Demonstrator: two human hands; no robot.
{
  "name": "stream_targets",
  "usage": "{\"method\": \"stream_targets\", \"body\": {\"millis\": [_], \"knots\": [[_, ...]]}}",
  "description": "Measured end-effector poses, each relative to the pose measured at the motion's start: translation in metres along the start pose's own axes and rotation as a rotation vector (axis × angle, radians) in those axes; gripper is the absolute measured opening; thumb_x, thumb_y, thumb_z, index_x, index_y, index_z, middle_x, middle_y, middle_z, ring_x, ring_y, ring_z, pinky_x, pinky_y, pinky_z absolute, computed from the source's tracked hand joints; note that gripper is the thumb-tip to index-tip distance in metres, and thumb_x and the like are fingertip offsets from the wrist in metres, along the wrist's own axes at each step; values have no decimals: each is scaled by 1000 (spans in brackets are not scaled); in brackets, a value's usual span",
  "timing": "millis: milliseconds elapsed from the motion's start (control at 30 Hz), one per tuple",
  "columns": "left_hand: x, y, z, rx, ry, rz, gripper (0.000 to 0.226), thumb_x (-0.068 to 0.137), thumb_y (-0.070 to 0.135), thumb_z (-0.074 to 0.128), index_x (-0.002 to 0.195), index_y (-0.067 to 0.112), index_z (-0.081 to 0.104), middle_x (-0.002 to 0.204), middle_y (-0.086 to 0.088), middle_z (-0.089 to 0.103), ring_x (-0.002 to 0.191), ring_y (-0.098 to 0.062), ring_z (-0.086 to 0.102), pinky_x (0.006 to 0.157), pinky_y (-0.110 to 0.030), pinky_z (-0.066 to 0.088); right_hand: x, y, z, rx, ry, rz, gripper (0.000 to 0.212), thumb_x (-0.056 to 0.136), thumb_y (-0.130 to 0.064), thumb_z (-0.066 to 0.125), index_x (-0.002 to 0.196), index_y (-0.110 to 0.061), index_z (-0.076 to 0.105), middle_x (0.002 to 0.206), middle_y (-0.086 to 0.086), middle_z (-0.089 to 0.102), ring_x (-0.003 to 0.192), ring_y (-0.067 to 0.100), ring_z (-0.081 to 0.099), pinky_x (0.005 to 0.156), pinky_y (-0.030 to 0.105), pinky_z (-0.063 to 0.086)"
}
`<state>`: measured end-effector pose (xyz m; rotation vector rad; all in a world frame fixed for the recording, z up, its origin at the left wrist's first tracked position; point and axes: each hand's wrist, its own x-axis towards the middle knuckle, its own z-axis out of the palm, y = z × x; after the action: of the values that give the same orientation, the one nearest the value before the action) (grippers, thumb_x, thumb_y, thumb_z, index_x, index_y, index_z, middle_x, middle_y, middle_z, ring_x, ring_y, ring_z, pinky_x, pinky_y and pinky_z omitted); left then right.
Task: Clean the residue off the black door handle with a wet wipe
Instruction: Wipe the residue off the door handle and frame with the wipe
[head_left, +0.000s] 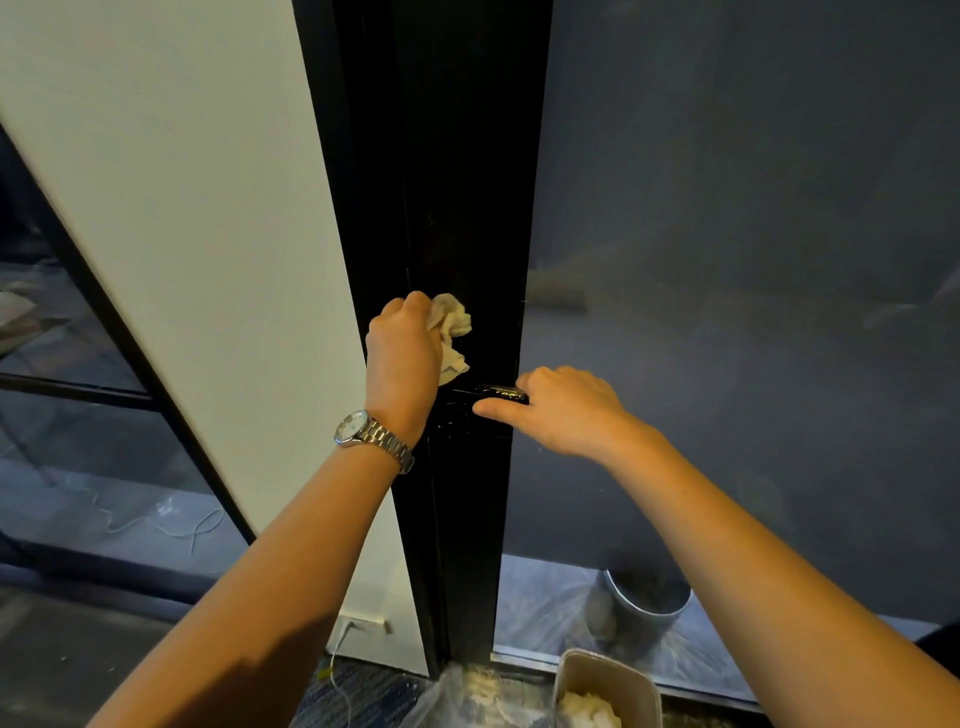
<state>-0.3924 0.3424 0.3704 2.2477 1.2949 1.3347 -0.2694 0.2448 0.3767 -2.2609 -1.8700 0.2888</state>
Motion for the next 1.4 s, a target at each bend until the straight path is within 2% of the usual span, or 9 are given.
{"method": "stream_targets", "body": {"millis": [300, 433, 600, 767, 933, 1100, 1200, 1300, 1400], "knots": [[-7, -19, 2, 19, -211, -93, 20, 90, 1, 49, 80, -13, 61, 79, -33, 55, 80, -45, 58, 62, -31, 37, 0, 0, 0, -8, 9, -22, 52, 88, -67, 38, 74, -17, 45, 62, -4, 42, 70, 20, 47, 49, 26, 29], [-6, -20, -3, 9, -159, 39, 30, 90, 10, 53, 69, -11, 60, 63, -15, 47, 56, -29, 48, 48, -24, 32, 1, 1, 3, -22, 4, -24, 53, 88, -67, 36, 68, -19, 41, 63, -3, 43, 68, 19, 47, 49, 27, 29], [-7, -19, -11, 1, -167, 158, 28, 92, 16, 50, 103, -4, 66, 103, -18, 59, 71, -14, 47, 54, -4, 33, 2, 0, 4, -22, 6, -16, 53, 87, -68, 36, 66, -20, 40, 64, -3, 44, 71, 21, 49, 50, 27, 30], [-7, -18, -11, -9, -183, 128, 33, 94, 18, 47, 118, -2, 57, 117, -20, 55, 96, -29, 55, 68, -12, 35, 3, 0, 5, -25, 32, -15, 56, 87, -69, 36, 81, -15, 51, 63, -3, 46, 73, 22, 52, 50, 27, 32], [-5, -20, -1, -65, -150, 1, 32, 96, 17, 42, 100, -8, 60, 94, -17, 53, 76, -21, 49, 53, -8, 35, 1, -1, 4, -32, 27, -7, 52, 87, -69, 36, 66, -21, 41, 62, -3, 45, 71, 21, 51, 50, 26, 32], [-20, -33, 8, -114, -226, -137, 21, 91, 8, 49, 87, -10, 60, 66, -5, 52, 55, -11, 47, 50, -6, 37, 0, -1, 4, -20, 30, -6, 52, 87, -68, 36, 66, -21, 40, 62, -3, 45, 66, 19, 49, 50, 26, 32], [-47, -46, 23, -105, -284, -143, 18, 86, -3, 48, 93, -3, 65, 89, -16, 65, 76, -22, 59, 63, -13, 42, -1, 0, 4, -9, 41, -8, 53, 87, -68, 37, 71, -18, 45, 62, -3, 45, 67, 19, 49, 50, 26, 32], [-66, -45, 31, -123, -253, -156, 29, 88, -6, 44, 112, 0, 59, 115, -15, 54, 91, -15, 48, 72, -7, 35, -1, 0, 6, -10, 49, -13, 53, 87, -68, 37, 66, -20, 40, 61, -4, 43, 65, 18, 47, 49, 26, 30], [-71, -42, 33, -148, -243, -150, 31, 90, -3, 44, 119, 2, 55, 122, -15, 52, 100, -21, 52, 84, -16, 38, 0, 0, 7, -13, 59, -19, 52, 87, -69, 37, 64, -22, 37, 61, -5, 44, 68, 19, 49, 49, 26, 30]]}}
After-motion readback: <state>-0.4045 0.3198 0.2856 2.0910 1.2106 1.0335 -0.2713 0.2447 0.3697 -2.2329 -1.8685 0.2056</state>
